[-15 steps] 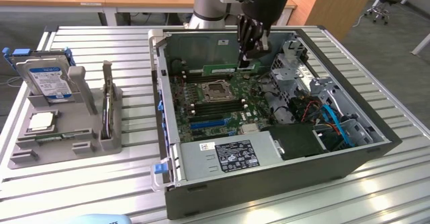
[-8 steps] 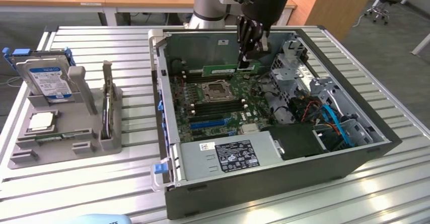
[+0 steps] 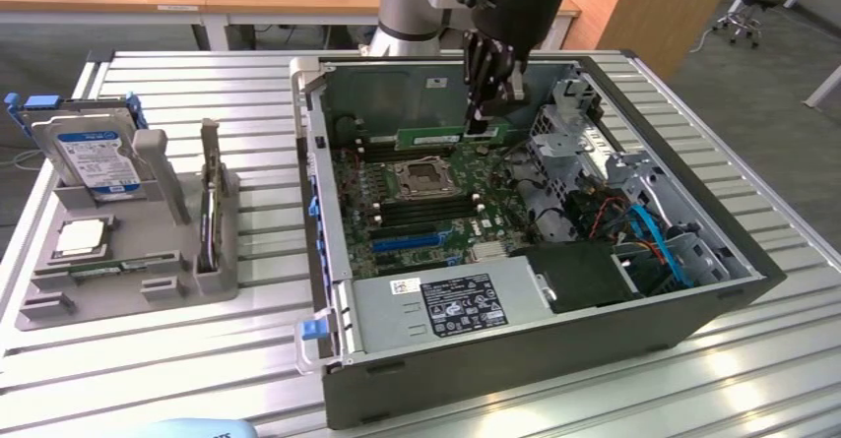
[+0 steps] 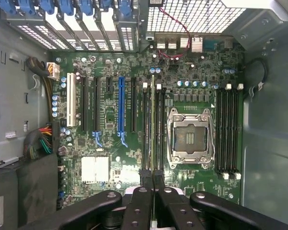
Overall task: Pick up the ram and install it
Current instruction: 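Insert the ram into the slot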
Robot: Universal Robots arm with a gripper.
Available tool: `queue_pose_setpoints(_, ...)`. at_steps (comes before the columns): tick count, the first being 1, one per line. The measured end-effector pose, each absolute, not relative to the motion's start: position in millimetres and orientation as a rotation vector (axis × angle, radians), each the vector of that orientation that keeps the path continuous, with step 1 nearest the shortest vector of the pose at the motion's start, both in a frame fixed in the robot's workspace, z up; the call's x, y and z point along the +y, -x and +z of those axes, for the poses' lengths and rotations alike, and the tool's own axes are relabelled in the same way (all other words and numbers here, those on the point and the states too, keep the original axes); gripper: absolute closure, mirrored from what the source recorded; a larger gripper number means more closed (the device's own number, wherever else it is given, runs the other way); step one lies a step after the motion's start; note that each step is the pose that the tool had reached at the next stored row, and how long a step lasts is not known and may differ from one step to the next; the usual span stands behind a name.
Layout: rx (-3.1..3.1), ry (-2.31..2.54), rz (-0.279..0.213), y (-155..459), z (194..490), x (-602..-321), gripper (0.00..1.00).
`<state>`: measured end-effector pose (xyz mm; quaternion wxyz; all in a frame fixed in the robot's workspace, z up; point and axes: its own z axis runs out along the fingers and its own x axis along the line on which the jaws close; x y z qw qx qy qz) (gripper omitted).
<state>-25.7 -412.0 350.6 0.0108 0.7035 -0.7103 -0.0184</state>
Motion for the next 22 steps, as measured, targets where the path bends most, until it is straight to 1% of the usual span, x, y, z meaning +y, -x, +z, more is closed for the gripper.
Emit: queue_pose_setpoints(22, -2.216, -2.195, -0.057, 25.7, 324.7, -412.1, 0.88)
